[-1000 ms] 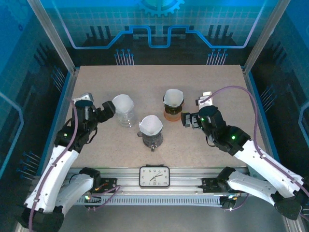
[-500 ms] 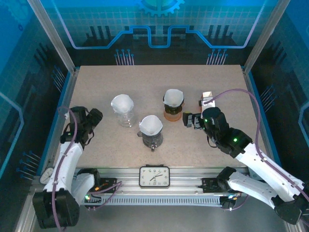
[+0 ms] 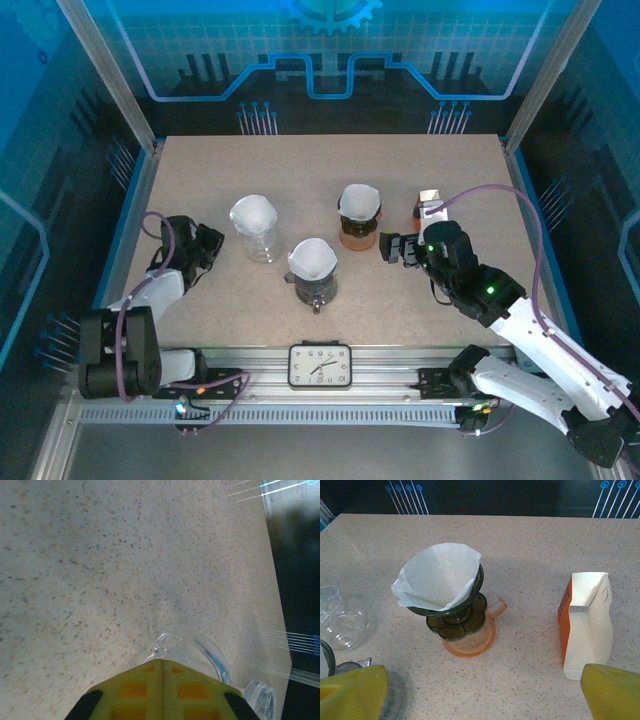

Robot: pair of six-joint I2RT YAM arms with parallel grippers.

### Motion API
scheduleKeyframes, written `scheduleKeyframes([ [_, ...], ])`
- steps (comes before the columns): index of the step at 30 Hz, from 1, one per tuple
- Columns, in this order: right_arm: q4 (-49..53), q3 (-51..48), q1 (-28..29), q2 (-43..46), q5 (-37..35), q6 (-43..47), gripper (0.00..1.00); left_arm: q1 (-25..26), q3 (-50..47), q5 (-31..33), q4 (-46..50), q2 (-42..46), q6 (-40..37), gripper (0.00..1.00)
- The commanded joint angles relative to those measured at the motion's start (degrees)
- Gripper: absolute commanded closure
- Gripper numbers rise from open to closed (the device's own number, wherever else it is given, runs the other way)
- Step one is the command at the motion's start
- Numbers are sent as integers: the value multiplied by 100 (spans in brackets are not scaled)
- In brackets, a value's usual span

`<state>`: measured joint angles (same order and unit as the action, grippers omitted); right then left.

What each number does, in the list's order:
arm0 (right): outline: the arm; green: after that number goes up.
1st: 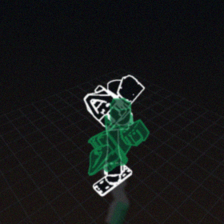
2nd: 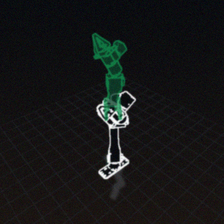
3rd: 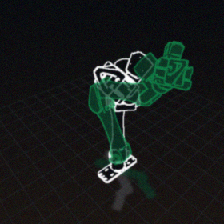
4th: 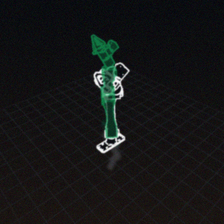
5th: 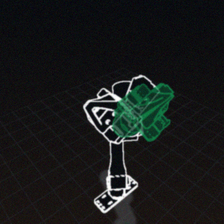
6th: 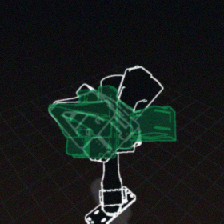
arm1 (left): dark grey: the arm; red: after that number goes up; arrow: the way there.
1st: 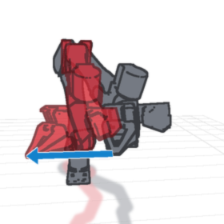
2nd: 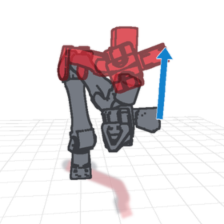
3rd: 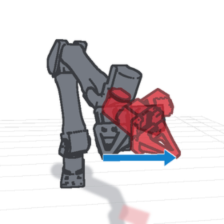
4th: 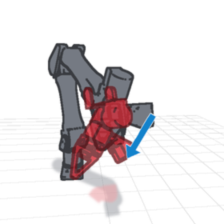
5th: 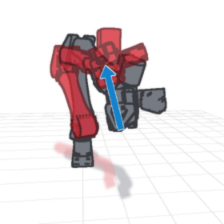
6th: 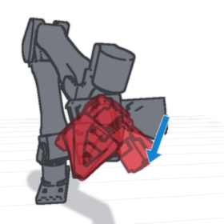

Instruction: Place the coffee filter in the dripper

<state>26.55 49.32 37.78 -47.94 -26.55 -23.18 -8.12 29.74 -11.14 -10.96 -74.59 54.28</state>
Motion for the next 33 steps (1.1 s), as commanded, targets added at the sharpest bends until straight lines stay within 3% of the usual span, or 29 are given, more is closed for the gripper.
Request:
scheduleKeyframes([
  [1, -14, 69, -102, 67, 10, -62, 0, 43, -110, -282, -832, -382, 183, 100],
  [12, -147, -90, -284, -35, 146, -44, 0, 639, -241, -187, -1696, -1187, 416, 100],
  [33, -328, -282, -510, -150, 491, -141, 0, 1560, -198, -79, -2483, -1824, 667, 100],
])
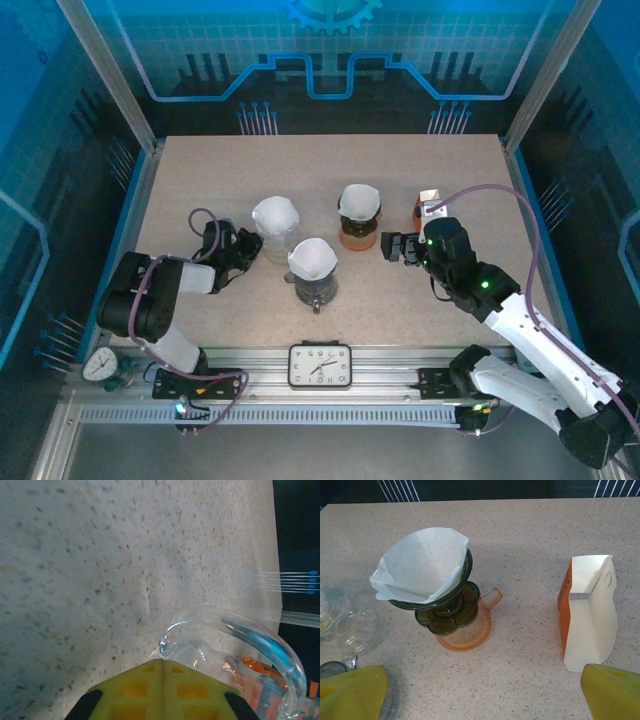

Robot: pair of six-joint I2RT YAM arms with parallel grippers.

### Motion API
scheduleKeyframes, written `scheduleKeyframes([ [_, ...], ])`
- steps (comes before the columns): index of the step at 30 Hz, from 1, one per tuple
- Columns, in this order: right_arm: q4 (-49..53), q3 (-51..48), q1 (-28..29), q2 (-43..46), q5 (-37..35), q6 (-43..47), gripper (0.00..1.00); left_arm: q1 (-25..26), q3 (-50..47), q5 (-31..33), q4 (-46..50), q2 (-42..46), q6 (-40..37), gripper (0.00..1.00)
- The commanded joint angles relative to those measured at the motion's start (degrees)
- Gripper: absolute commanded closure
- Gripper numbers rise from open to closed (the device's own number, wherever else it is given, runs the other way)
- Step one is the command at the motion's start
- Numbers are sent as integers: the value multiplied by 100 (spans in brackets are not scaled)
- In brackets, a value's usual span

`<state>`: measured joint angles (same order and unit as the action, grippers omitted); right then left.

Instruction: Place the coffee filter in the dripper

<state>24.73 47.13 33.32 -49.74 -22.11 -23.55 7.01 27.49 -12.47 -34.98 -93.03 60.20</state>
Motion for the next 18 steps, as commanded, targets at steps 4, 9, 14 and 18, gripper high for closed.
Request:
scheduleKeyframes([
  [4, -144, -73, -63, 50, 75, -142, 0, -22, 20, 367, 651, 618, -167, 100],
  [9, -196, -150, -74, 43, 67, -207, 0, -145, 83, 963, 2125, 1862, -608, 100],
  [14, -201, -165, -87, 59, 39, -190, 0, -30, 378, 2211, 3779, 3308, -1333, 66],
  [18, -351, -280, -106, 87, 47, -155, 0, -19, 681, 2863, 4205, 3708, -1907, 25],
])
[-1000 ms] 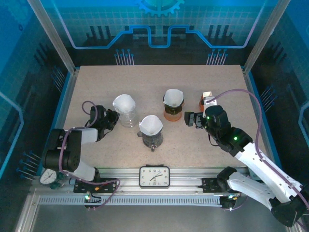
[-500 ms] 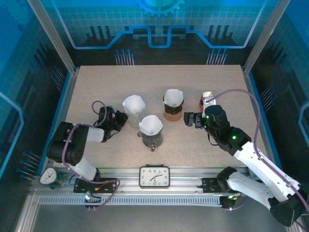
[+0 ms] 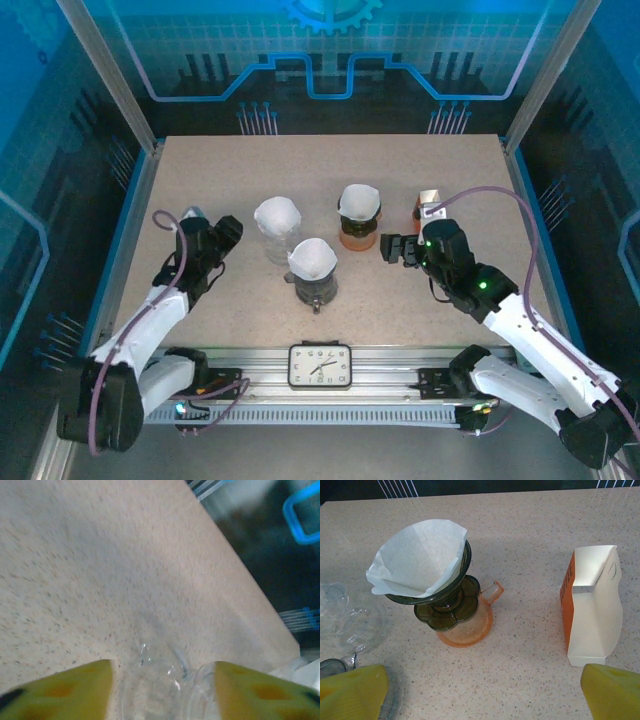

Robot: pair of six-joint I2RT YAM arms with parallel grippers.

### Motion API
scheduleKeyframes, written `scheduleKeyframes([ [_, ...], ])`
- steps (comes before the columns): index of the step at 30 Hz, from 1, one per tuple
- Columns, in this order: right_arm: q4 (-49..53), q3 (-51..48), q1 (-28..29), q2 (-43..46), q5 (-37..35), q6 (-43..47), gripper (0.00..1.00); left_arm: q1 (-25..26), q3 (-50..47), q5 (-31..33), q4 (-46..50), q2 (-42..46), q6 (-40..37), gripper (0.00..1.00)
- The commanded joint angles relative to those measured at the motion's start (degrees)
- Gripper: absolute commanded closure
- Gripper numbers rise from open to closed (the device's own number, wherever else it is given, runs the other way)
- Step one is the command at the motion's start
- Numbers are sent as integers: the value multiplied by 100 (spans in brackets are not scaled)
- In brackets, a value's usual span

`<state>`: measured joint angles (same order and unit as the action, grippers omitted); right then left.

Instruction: Place the coffee filter in the dripper

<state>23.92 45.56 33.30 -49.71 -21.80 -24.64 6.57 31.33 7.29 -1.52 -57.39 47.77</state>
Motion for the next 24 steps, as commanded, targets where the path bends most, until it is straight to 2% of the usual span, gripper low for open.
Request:
scheduleKeyframes([
  [1, -303, -159, -113, 78, 25, -57, 0, 28, 395, 1143, 967, 112, -852, 15],
  [3, -342, -203, -131, 67, 67, -101, 0, 24, 512, 1703, 1009, -71, -1152, 2],
  [7, -395, -243, -191, 76, 210, -120, 0, 16, 454, 1954, 291, -753, -2710, 1],
  [13, -397, -267, -258, 109, 333, -117, 0, -360, -146, 1771, -1226, -1503, -3877, 1],
  [16, -434, -310, -276, 111, 323, -111, 0, -375, -533, 1547, -2222, -1772, -4206, 1],
  [17, -441, -320, -287, 104, 319, -111, 0, -361, -506, 1486, -2271, -1821, -4250, 1],
  [24, -423, -312, -359, 67, 356, -99, 0, -417, -771, 1318, -4235, -2529, -4473, 1],
])
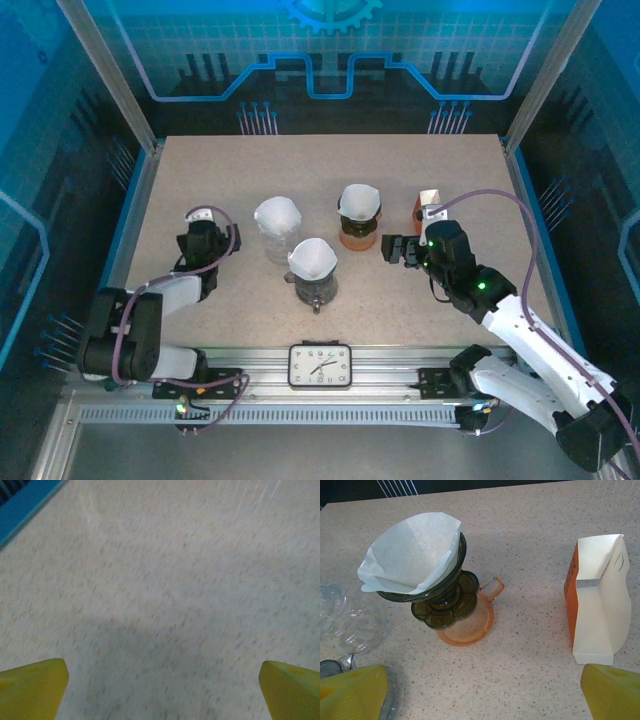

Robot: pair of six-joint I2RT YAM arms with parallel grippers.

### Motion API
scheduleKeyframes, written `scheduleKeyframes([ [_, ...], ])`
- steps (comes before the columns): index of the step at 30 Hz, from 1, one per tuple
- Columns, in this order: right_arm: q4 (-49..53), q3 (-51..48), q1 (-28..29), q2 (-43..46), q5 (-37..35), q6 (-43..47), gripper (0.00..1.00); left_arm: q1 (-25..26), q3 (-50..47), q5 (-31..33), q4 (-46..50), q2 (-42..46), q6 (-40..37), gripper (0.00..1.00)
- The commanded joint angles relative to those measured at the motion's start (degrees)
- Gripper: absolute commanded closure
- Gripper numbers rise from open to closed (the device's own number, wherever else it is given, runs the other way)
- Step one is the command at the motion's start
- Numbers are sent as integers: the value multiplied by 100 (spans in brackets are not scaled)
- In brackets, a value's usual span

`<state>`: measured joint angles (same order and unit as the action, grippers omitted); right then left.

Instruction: Place the coffee filter in the dripper

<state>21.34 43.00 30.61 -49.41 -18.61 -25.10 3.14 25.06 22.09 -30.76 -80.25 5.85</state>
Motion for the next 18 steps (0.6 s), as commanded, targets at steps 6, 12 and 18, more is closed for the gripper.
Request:
scheduleKeyframes([
  [6, -230, -106, -117, -46, -55, -6, 0, -221, -183, -781, -1675, -580, -269, 1],
  [12, -450, -197, -142, -132, -110, 55, 0, -287, -598, -913, -2750, -857, -279, 1],
  [18, -478, -208, -174, -322, -512, -206, 0, -227, -505, -768, -2553, -852, -322, 1],
])
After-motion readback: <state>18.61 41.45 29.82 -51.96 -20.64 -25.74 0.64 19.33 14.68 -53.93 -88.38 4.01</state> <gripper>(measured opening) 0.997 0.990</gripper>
